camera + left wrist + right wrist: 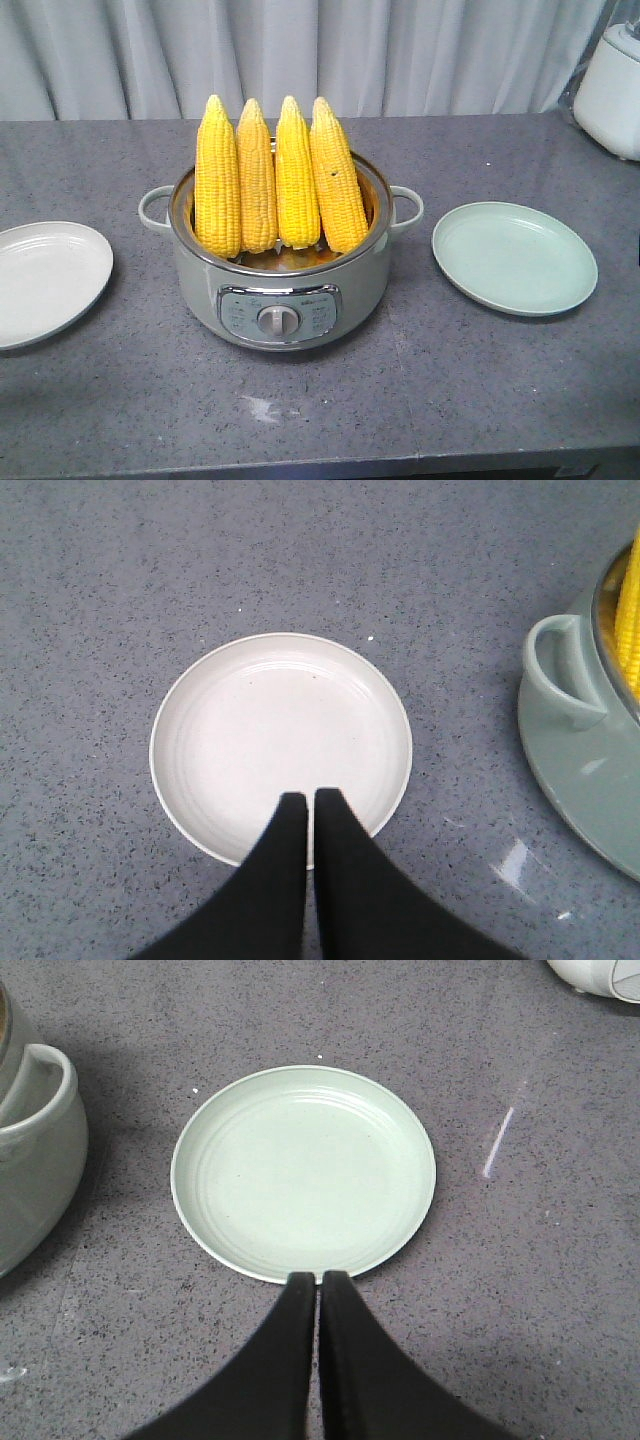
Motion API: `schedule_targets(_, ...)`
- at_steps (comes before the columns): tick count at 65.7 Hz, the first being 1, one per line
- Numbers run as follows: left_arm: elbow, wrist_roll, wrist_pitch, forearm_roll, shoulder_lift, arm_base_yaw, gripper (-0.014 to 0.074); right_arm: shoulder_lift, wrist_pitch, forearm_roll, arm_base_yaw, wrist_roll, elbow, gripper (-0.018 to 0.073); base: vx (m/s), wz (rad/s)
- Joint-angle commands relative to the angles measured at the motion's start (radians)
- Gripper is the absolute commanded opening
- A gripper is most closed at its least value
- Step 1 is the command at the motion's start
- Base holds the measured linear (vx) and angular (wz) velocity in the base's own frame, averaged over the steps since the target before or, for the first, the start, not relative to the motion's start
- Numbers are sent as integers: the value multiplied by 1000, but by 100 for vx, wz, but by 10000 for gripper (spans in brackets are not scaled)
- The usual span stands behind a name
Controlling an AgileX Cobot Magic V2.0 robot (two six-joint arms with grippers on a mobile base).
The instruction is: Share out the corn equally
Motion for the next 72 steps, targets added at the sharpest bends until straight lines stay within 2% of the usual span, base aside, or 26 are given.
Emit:
schedule_targets(1, -32, -1, -64, 4, -8, 1, 63, -3, -60, -4, -2, -4, -36, 88, 0, 0)
schedule_targets(8, -32, -1, -56, 4, -8, 1, 171, -3, -53, -4, -2, -4, -36, 212, 0, 0)
schedule_targets(18, -32, -1, -42, 4, -8, 1, 441, -3, -48, -4, -2, -4, -36, 447, 0, 0)
schedule_targets(23, -32, -1, -46, 4, -8, 1, 566, -3, -50, -4, -2, -4, -36, 536, 0, 0)
schedule_targets(27, -32, -1, -50, 4, -8, 1, 659, -3, -52, -4, -2, -4, -36, 589, 0, 0)
schedule_targets(32, -32, -1, -51, 4, -8, 1, 726, -3, -51, -4, -2, -3, -36, 626, 0, 0)
schedule_targets(39, -32, -1, -52, 3, -8, 1, 723, -3, -50, 7, -2, -1, -36, 623, 0, 0)
schedule_targets(49, -32, -1, -48, 3, -8, 1, 677, 0, -57, 82, -2, -39, -40, 589, 0, 0)
schedule_targets(64, -32, -1, -41, 3, -8, 1, 582, 124, -22, 303, -2, -270, -171, 580, 0, 0)
schedule_targets(72, -32, -1, -29, 3, -8, 1, 565, 241, 20, 429, -2, -395, -279, 580, 0, 0)
